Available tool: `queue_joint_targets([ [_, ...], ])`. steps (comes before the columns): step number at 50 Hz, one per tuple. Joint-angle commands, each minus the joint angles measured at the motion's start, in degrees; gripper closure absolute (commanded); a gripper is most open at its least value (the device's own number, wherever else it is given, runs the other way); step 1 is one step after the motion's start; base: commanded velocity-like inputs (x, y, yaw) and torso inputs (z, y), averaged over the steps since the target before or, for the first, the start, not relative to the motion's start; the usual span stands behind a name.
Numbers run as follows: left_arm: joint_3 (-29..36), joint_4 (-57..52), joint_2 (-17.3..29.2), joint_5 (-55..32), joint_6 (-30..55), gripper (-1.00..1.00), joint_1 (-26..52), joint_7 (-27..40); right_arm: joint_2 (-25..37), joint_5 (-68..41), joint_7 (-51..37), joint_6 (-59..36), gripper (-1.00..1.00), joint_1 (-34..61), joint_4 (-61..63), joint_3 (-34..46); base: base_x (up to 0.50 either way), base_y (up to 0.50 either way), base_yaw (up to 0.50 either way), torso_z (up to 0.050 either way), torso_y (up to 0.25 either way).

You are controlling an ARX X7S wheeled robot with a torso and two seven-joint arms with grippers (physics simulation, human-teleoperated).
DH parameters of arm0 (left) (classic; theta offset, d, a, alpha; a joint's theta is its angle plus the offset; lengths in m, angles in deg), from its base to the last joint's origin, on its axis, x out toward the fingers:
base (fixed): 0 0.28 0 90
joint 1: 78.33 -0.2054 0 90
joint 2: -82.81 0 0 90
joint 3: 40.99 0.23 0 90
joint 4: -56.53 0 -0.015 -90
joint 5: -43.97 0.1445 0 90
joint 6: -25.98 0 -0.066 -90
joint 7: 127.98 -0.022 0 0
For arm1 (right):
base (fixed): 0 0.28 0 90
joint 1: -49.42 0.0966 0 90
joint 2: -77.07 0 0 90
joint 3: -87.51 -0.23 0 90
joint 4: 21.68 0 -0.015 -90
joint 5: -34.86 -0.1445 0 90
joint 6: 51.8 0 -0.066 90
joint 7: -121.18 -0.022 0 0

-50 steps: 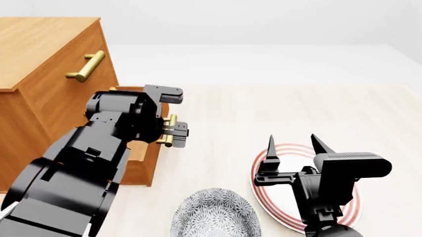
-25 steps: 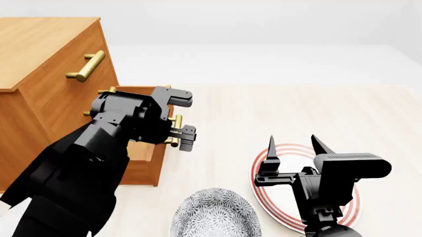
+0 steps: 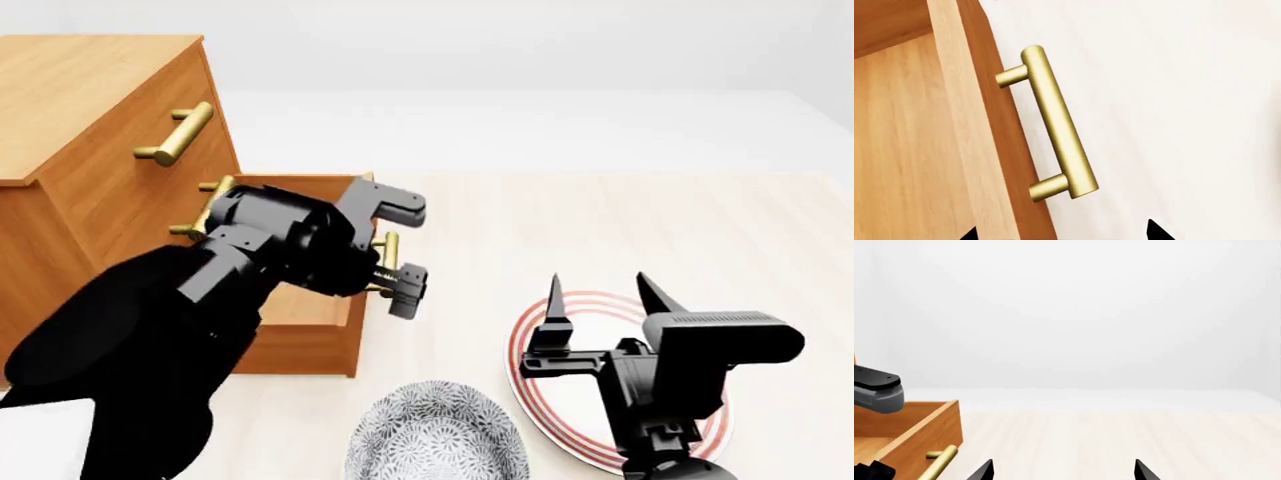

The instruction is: Open the bottom drawer of the cabinet.

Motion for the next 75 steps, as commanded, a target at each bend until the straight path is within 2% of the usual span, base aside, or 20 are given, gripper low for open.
queue_joint_targets([
  [1,4.0,-4.7,-1.1,-15.5,-4.5,-1.00,0.1,-3.3,0.4,-0.3,-0.2,0.3,-1.00,-0.5,0.3,-0.3,0.00,0.00,0.00,0.000,0.000],
  [9,4.0,-6.7,-0.1,-16.1,-7.5,-1.00,0.3,-3.1,0.3,-0.3,-0.2,0.8,-1.00,-0.6,-0.1,-0.1,0.00,0.00,0.00,0.000,0.000],
  [11,2.2,-11.8,2.7,-16.9,-10.3,-1.00,0.1,0.2,0.4,-0.3,-0.3,0.7,-1.00,-0.7,-0.1,-0.1,0.00,0.00,0.00,0.000,0.000],
  [12,0.3,-17.6,5.6,-16.7,-15.0,-1.00,-0.5,4.1,0.4,-0.4,-0.3,0.8,-1.00,-0.7,-0.1,-0.1,0.00,0.00,0.00,0.000,0.000],
  [14,-1.5,-23.1,8.5,-18.0,-16.2,-1.00,-0.5,7.7,0.4,-0.4,-0.3,0.7,-1.00,-0.6,-0.2,-0.1,0.01,0.00,-0.01,0.000,0.000],
  [15,-3.8,-30.5,12.0,-17.1,-21.3,-1.00,-0.8,13.1,0.3,-0.3,-0.3,0.8,-1.00,-0.4,-0.5,0.1,0.01,0.00,-0.01,0.000,0.000],
  [16,-4.5,-34.1,13.6,-16.5,-23.1,-1.00,-0.9,15.7,0.3,-0.3,-0.3,0.8,-1.00,-0.3,-0.5,0.2,0.00,0.00,-0.01,0.000,0.000],
  [18,-7.1,-47.3,19.3,-15.0,-27.7,-1.00,-0.9,25.8,0.3,-0.4,-0.3,0.7,-1.00,-0.2,-0.3,0.3,0.00,0.00,-0.01,0.000,0.000],
  [20,-9.2,-54.3,22.5,-16.3,-29.0,-1.00,-1.1,27.9,0.3,-0.5,-0.5,0.6,-1.00,-0.1,-0.3,0.2,0.00,0.00,-0.01,0.000,0.000],
  [21,-10.0,-58.6,24.5,-14.6,-31.0,-1.00,-1.0,33.3,0.4,-0.5,-0.6,0.4,-1.00,-0.1,-0.1,0.2,0.00,0.00,-0.01,0.000,0.000],
  [22,-10.6,-61.5,25.8,-14.6,-31.6,-1.00,-1.1,34.4,0.4,-0.5,-0.6,0.3,-1.00,0.0,0.1,0.2,0.00,0.00,0.00,0.000,0.000],
  [23,-12.6,-67.9,29.0,-14.6,-33.8,-1.00,-1.5,38.7,0.5,-0.6,-0.8,0.0,-1.00,0.0,0.6,0.3,0.00,0.00,0.00,0.000,0.000],
  [29,-14.9,-87.5,37.7,-12.0,-36.2,-1.00,-2.6,47.4,0.8,-0.6,-1.1,-0.4,-1.00,0.3,1.1,0.3,0.00,0.00,0.00,0.000,0.000],
  [38,-15.0,-100.1,45.5,-4.1,-43.5,-1.00,-12.6,50.3,1.5,-1.2,-2.2,-3.4,-1.00,2.5,3.7,0.4,0.00,0.00,0.00,0.000,0.000],
  [39,-14.9,-101.9,46.4,-1.5,-44.0,-1.00,-13.5,52.3,1.6,-1.2,-2.4,-4.1,-1.00,3.1,4.4,0.6,0.00,0.00,0.00,0.000,0.000],
  [41,-15.0,-102.6,46.8,-1.6,-44.5,-1.00,-14.1,52.2,1.7,-1.2,-2.6,-4.5,-1.00,3.4,4.8,0.7,0.00,0.00,0.00,0.000,0.000],
  [43,-14.4,-104.8,47.6,4.1,-44.6,-1.00,-15.4,55.0,2.1,-1.4,-3.1,-5.9,-1.00,4.4,6.4,0.6,0.00,0.00,0.00,0.000,0.000],
  [49,-13.6,-109.2,49.5,15.6,-49.1,-1.00,-21.2,55.9,3.1,-1.7,-4.8,-8.5,-1.00,7.1,11.9,-0.1,0.00,0.00,0.00,0.000,0.000],
  [57,-13.1,-108.3,50.2,23.2,-52.1,-1.00,-25.8,57.7,4.5,4.8,-6.7,-7.3,-1.00,9.3,16.7,4.2,0.00,0.00,0.00,0.000,0.000],
  [75,-11.5,-105.1,48.5,28.2,-51.8,-1.00,-28.1,57.6,5.0,5.2,-7.1,-7.6,-1.00,11.1,19.2,5.1,0.00,0.00,0.00,0.000,0.000],
])
